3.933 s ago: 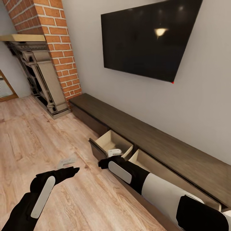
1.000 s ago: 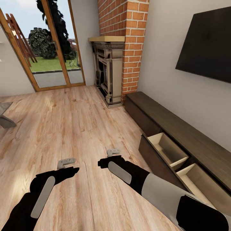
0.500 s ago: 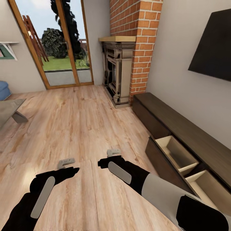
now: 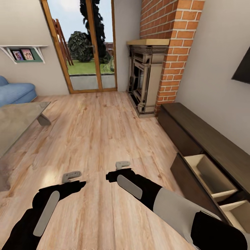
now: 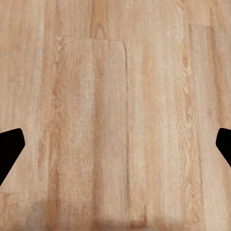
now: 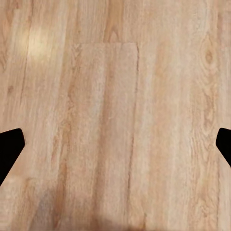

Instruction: Place each of the two pumpkins and all three candles from the living room inside a cabinet in the living room (use any cabinet), then make sure every cabinet is closed, and position the cauldron so it is next to a table in the living room.

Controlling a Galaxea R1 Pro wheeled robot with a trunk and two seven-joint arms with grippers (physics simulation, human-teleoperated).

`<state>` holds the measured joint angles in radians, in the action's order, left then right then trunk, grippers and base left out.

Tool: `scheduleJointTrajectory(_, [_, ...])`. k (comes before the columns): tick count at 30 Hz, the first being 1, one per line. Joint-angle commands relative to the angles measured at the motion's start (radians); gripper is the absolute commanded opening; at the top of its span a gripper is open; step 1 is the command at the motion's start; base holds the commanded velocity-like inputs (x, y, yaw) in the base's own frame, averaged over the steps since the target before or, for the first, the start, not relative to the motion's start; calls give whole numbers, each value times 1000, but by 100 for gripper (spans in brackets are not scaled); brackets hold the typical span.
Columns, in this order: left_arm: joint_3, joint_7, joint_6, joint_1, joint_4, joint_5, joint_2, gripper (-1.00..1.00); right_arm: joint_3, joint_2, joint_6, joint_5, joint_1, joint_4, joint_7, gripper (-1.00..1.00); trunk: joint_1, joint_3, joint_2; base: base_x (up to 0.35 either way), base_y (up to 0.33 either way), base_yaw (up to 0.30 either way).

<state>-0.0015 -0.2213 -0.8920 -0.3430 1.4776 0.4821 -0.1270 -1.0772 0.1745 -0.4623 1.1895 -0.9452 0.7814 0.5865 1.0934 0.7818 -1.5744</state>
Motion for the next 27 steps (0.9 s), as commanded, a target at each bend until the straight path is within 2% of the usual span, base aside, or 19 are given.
scheduleJointTrajectory(1, [0,-9,-4,-1,1,10,0,100,-3,0,-1,6,-1,1,7,100,0,1,0,0,0,293])
scheduleJointTrajectory(13, [-2,-9,-4,-1,3,10,0,100,-3,0,3,6,-1,1,7,100,0,-3,0,0,0,278])
scheduleJointTrajectory(27, [-3,-9,-4,-1,3,10,0,100,-25,0,34,6,-1,1,7,100,0,-22,0,0,0,160])
